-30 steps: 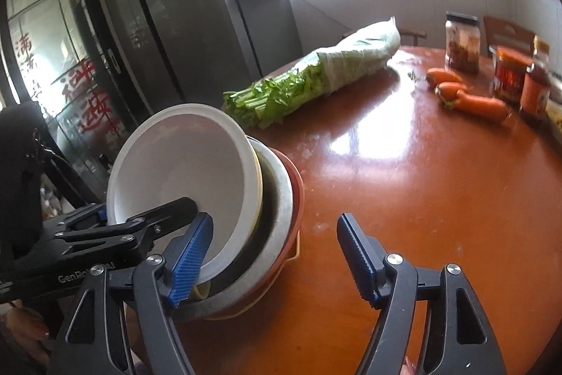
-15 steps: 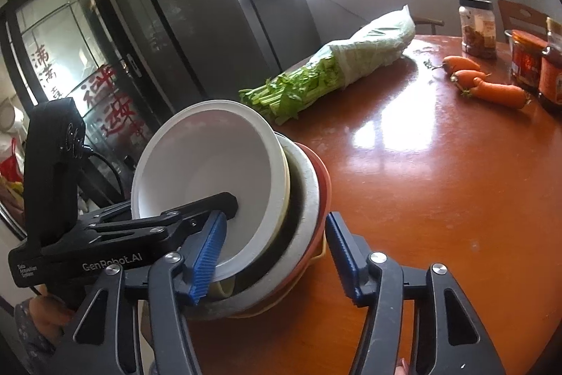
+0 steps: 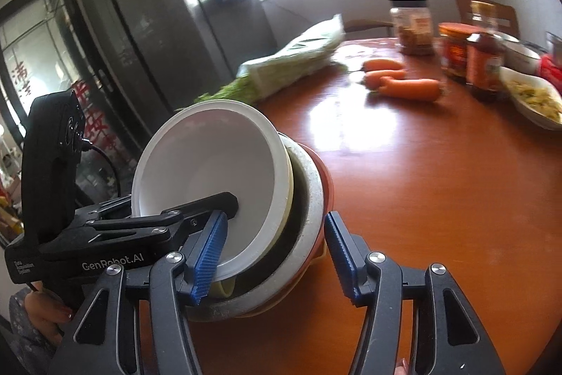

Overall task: Organize plates and bowls
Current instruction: 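Lower the nested bowl stack onto the steel tray on the pink plates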

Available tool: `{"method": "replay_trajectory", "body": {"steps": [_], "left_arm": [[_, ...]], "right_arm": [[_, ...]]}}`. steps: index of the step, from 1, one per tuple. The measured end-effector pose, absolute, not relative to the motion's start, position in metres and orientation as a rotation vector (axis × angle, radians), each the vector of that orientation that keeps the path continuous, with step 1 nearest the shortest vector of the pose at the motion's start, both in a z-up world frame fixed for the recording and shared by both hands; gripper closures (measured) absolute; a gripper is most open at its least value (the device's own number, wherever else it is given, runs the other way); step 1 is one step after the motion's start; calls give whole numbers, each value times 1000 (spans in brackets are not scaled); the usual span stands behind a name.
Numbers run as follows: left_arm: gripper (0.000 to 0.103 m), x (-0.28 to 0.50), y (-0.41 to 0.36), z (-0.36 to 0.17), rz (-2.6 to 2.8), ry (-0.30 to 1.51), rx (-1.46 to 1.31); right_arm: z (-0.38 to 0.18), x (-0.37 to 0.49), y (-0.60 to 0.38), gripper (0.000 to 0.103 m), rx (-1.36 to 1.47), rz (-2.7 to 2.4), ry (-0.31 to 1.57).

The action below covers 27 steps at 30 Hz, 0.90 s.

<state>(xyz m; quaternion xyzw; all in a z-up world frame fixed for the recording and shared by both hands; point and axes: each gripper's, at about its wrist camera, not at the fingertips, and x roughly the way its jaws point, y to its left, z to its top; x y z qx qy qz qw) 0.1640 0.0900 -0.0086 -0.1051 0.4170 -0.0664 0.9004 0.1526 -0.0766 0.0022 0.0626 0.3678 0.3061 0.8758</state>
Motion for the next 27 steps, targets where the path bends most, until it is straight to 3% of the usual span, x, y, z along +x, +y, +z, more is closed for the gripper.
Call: {"method": "replay_trajectory", "body": {"steps": [12,27], "left_arm": [[25,181,17,-7,-182,880,-171],[24,185,-1,-8,-166,875,-150]], "right_arm": [[1,157,-158,43,158,568,760],[0,158,-175,43,166,555,747]]}}
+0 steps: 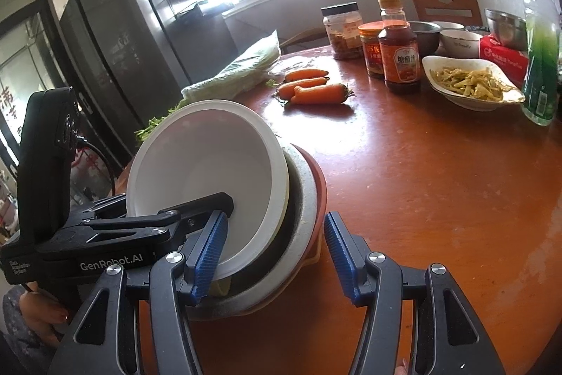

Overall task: Organize plates and bowls
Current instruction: 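Lower the nested bowl stack onto the steel tray on the pink plates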

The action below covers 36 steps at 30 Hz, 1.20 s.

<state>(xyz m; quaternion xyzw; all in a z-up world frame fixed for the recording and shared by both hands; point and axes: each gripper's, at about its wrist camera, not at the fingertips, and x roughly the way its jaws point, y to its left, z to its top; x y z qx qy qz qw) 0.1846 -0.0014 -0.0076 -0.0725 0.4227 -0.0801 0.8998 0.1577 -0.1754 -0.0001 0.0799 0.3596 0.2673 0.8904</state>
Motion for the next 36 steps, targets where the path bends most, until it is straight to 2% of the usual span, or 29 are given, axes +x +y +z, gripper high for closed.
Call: {"method": "replay_trajectory", "body": {"steps": [19,36], "left_arm": [[27,192,7,-4,-154,831,-143],[27,184,7,-5,-184,843,-143]], "right_arm": [[-1,172,-164,48,182,572,744],[2,169,-168,48,195,539,756]]}}
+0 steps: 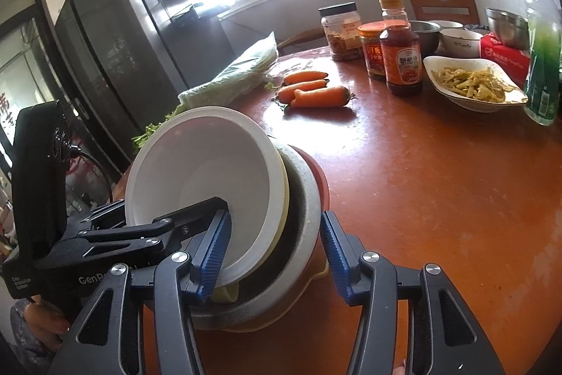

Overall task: Organize plates and bowls
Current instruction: 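Lower the nested bowl stack onto the steel tray on the pink plates, then open both grippers to release the bowl stack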

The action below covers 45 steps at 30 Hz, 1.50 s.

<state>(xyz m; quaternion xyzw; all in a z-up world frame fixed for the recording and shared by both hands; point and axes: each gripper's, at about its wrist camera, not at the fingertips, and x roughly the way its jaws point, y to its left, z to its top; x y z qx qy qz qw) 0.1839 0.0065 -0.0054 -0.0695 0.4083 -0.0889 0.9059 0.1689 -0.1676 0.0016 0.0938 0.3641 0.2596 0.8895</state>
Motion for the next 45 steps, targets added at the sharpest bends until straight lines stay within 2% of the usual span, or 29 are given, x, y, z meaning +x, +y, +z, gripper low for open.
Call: {"method": "replay_trajectory", "body": {"steps": [21,30,38,45], "left_arm": [[27,159,16,10,-172,808,-137],[27,137,23,31,-179,733,-158],[24,100,27,48,-120,651,-120],[20,71,27,42,-56,624,-110]], "right_arm": [[13,156,-168,42,153,437,727],[31,138,-167,37,129,411,669],[51,108,-164,33,116,428,608],[49,77,-163,29,63,391,570]]}}
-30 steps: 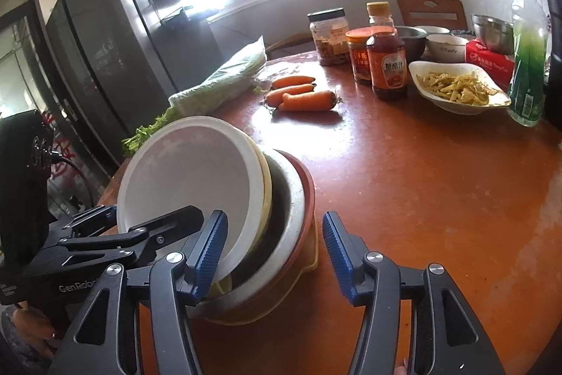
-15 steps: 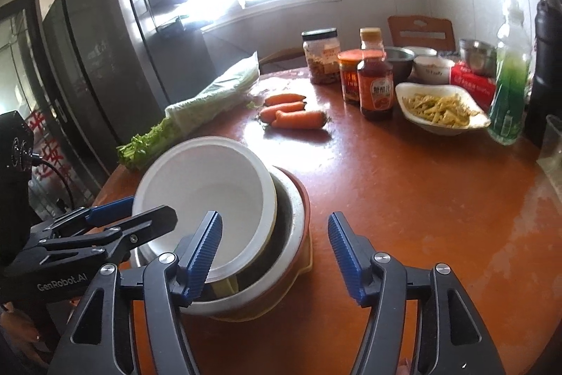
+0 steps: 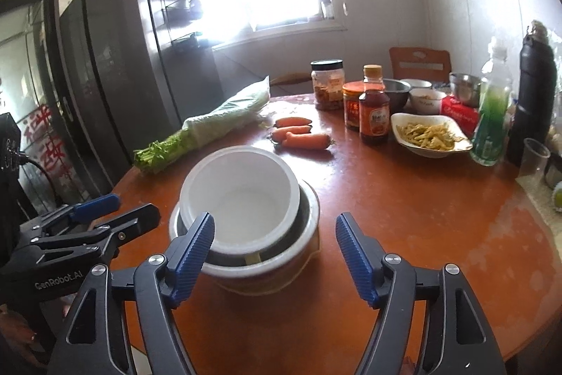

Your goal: Organize plates and bowls

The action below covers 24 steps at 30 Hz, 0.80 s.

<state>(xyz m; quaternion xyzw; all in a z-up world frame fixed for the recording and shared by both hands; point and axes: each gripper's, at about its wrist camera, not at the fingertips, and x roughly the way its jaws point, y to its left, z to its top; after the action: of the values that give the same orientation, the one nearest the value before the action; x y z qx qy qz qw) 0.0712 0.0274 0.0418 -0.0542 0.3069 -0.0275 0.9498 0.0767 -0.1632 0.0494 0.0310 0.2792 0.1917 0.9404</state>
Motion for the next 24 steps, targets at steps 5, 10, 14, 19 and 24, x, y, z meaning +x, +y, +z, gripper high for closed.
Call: {"method": "replay_trajectory", "body": {"steps": [5,10,14,19,24], "left_arm": [[18,56,19,28,-33,639,-66],[14,43,16,14,1,642,-63],[12,36,14,5,13,648,-75],[11,31,6,-6,2,674,-59],[11,25,4,-12,16,680,-57]], "right_arm": [[42,56,-165,27,22,351,541],[29,42,-168,26,4,329,560],[20,35,-171,26,4,314,572],[11,25,-171,25,12,304,579],[5,19,-171,25,2,290,582]]}}
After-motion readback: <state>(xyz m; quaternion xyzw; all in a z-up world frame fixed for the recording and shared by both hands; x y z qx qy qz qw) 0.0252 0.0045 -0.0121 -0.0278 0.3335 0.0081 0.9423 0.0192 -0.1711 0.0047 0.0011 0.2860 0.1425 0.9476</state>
